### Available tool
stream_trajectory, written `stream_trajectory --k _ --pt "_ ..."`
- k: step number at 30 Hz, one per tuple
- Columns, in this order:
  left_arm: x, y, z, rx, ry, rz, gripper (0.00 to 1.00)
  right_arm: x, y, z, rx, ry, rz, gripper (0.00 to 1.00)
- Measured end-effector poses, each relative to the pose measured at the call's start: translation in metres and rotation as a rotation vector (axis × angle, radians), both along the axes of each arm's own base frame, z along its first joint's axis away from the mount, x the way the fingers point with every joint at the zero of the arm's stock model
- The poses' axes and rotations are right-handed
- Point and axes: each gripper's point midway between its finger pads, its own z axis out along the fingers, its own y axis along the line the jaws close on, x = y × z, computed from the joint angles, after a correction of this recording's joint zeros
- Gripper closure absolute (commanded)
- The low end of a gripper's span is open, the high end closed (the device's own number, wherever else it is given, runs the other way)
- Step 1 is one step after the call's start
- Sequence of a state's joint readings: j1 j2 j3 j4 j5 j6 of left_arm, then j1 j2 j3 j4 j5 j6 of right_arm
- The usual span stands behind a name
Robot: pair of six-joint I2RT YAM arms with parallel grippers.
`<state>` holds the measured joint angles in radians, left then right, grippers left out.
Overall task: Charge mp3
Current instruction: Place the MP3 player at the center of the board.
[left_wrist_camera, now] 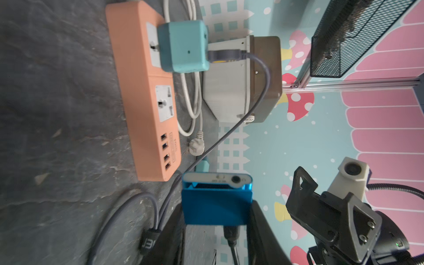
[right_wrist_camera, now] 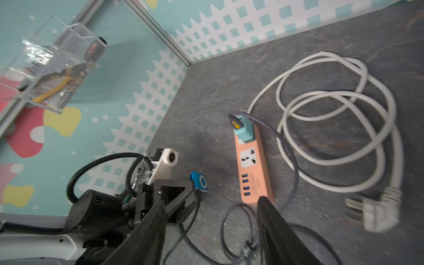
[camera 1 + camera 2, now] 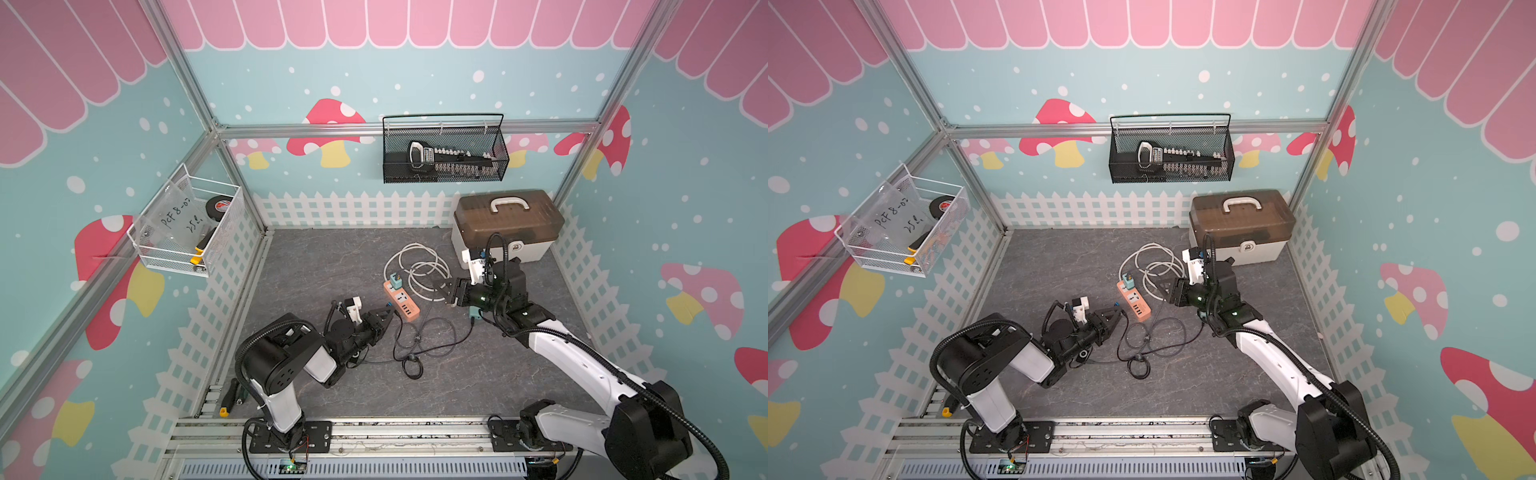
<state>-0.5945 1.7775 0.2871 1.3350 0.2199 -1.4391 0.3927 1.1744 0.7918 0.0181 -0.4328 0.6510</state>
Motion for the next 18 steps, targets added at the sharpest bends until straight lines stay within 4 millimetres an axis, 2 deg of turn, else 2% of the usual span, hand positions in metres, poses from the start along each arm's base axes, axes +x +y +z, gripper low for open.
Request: stream_trajectory --k 6,8,12,14,16,18 --pt "-0.001 -0.003 -0.023 0.125 0.092 -0.033 0.99 -0.013 -0.024 -0.019 -0.132 0.016 -0.059 0.36" --pt "0.002 -0.004 -0.019 0.183 0.103 -0.041 0.99 -0.016 -0.030 -0.024 -0.165 0.022 -0.074 0.34" --pt "0.010 -0.004 0.012 0.299 0.057 -0.033 0.96 -0.017 -0.041 -0.039 -0.229 0.050 -0.111 0.29" --pt "0.012 0.001 0.020 0.355 0.050 -0.025 0.96 -0.016 -0.046 -0.049 -0.263 0.074 -0.129 0.27" --pt "0.012 0.005 0.018 0.419 0.066 -0.025 0.96 -0.014 -0.052 -0.064 -0.311 0.113 -0.156 0.22" --pt "0.008 0.010 0.007 0.486 0.106 -0.038 0.95 -0.013 -0.061 -0.082 -0.369 0.163 -0.185 0.16"
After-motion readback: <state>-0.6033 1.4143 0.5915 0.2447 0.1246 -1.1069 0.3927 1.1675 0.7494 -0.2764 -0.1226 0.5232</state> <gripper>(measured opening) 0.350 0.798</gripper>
